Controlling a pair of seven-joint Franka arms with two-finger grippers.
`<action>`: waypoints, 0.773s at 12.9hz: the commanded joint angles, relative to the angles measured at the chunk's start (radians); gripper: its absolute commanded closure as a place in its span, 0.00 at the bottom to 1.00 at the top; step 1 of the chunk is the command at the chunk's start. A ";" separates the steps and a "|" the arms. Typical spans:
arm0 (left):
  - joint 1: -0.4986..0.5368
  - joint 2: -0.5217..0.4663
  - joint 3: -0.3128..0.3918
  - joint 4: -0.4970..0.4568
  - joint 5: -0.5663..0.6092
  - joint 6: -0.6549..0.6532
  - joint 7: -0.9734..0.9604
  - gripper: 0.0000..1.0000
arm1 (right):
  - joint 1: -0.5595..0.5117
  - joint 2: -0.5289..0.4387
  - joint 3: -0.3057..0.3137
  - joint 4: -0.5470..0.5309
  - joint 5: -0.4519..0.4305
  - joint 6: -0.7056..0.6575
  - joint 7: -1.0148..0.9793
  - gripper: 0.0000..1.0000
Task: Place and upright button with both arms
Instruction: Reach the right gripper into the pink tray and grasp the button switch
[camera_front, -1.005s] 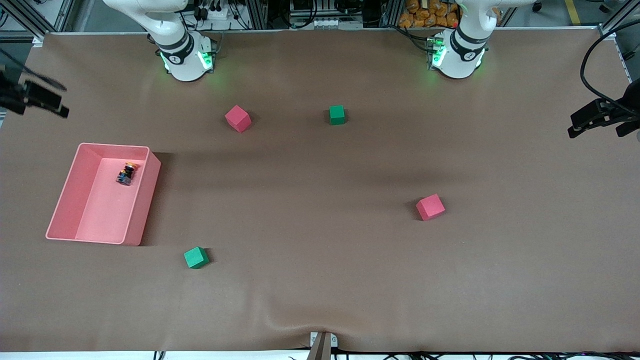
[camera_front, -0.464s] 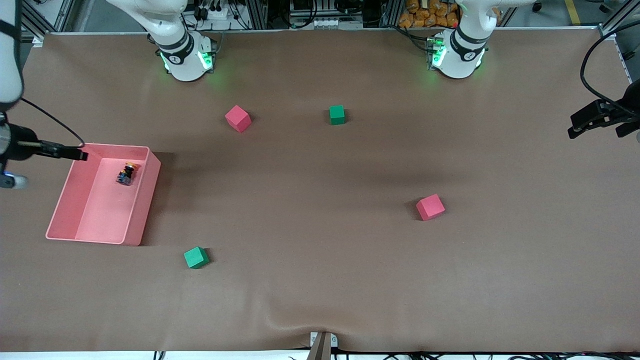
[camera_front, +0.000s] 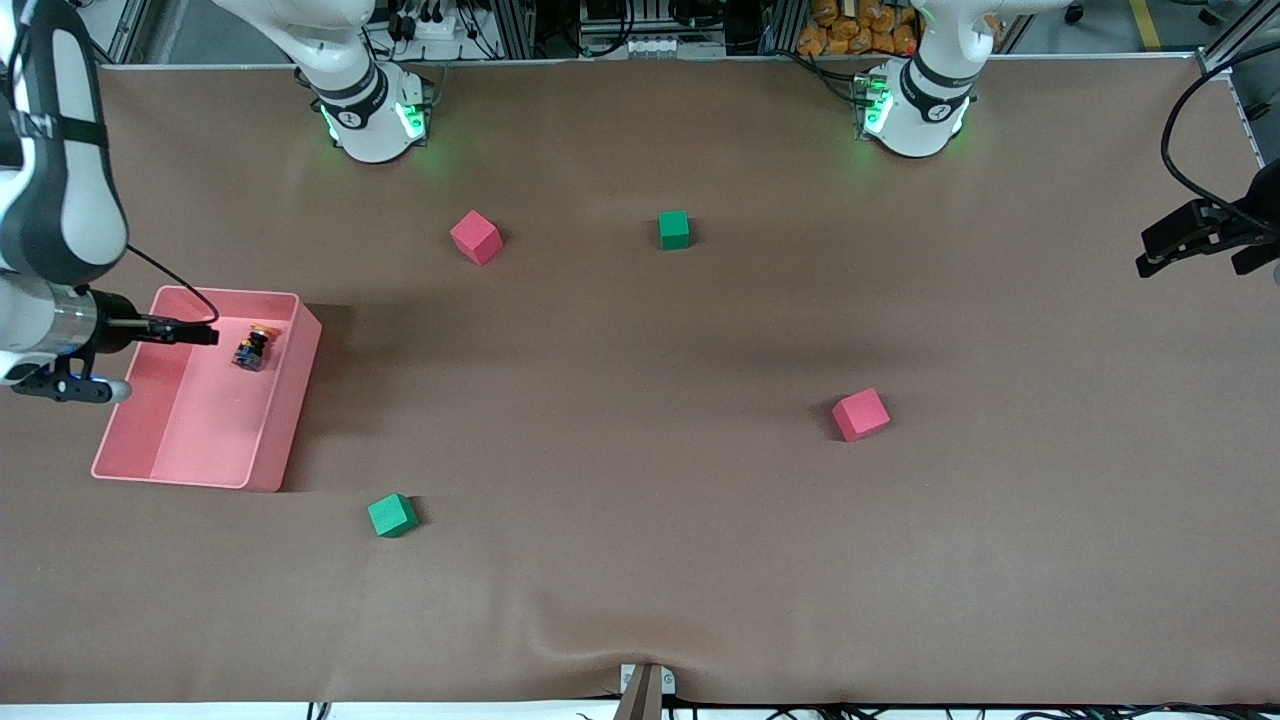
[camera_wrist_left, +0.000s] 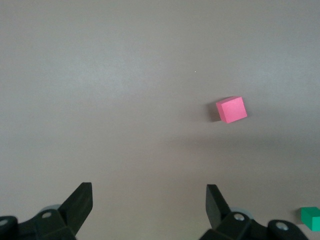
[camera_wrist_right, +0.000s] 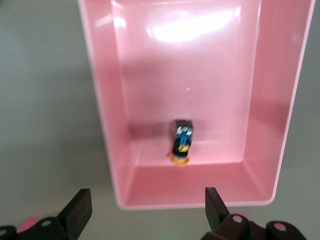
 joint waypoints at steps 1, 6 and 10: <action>0.004 0.006 -0.001 0.015 -0.014 -0.004 0.023 0.00 | -0.029 -0.022 0.012 -0.107 -0.020 0.115 -0.023 0.00; 0.000 0.013 -0.001 0.016 -0.014 -0.004 0.022 0.00 | -0.056 -0.009 0.012 -0.355 -0.023 0.491 -0.025 0.00; 0.001 0.013 -0.001 0.016 -0.014 -0.004 0.022 0.00 | -0.095 0.084 0.012 -0.373 -0.023 0.617 -0.092 0.00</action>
